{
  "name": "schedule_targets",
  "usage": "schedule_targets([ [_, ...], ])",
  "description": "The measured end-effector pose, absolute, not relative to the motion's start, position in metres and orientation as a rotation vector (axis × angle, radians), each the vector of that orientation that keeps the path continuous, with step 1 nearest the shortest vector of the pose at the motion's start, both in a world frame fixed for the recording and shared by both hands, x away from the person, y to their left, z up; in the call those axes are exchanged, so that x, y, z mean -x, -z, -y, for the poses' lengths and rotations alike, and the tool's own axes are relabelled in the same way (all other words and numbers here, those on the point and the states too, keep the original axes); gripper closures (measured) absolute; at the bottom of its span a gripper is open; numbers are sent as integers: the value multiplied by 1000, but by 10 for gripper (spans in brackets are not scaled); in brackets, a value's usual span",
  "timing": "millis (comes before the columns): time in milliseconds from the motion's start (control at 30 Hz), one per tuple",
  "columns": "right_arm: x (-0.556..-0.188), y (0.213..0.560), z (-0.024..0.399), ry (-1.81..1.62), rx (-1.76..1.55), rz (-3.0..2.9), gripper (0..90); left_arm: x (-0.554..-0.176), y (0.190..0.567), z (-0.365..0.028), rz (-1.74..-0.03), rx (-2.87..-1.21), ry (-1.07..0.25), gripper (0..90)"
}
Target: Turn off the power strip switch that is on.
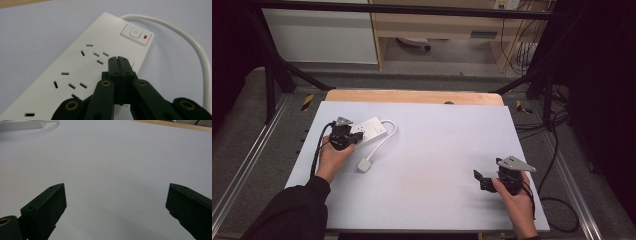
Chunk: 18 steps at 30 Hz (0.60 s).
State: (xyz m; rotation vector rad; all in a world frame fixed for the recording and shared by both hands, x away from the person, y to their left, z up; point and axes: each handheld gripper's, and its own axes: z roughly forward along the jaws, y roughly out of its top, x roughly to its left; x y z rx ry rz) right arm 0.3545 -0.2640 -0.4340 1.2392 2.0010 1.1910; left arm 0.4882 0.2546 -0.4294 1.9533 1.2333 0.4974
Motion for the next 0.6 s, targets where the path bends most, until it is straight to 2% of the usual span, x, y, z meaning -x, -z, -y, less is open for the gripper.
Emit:
schedule_targets([
  [600, -355, 434, 264, -1191, -1238, -2003, 36, -488, 431, -253, -1221, -1971, -514, 900],
])
